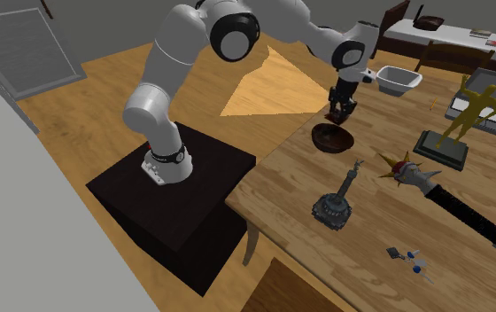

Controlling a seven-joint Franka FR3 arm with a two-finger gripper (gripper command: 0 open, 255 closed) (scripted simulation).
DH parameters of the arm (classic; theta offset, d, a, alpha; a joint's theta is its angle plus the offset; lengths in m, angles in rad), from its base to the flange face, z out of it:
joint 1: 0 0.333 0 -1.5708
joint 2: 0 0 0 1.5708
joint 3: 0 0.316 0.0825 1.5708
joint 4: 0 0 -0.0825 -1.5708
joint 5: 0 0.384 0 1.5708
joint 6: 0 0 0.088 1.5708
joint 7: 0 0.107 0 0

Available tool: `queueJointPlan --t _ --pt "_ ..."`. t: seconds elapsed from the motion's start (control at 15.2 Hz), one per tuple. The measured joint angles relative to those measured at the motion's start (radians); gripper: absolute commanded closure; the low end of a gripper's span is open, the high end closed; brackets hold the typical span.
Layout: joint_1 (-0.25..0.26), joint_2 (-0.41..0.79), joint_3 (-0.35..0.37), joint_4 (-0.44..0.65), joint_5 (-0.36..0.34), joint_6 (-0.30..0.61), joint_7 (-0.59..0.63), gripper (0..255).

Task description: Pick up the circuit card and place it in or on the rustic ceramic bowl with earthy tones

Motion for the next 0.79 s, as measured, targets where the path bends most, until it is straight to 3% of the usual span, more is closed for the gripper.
queueJointPlan --t 0.79 --pt "0.009 0.077 -0.017 -0.034 -0.024 0.11 0.015 255"
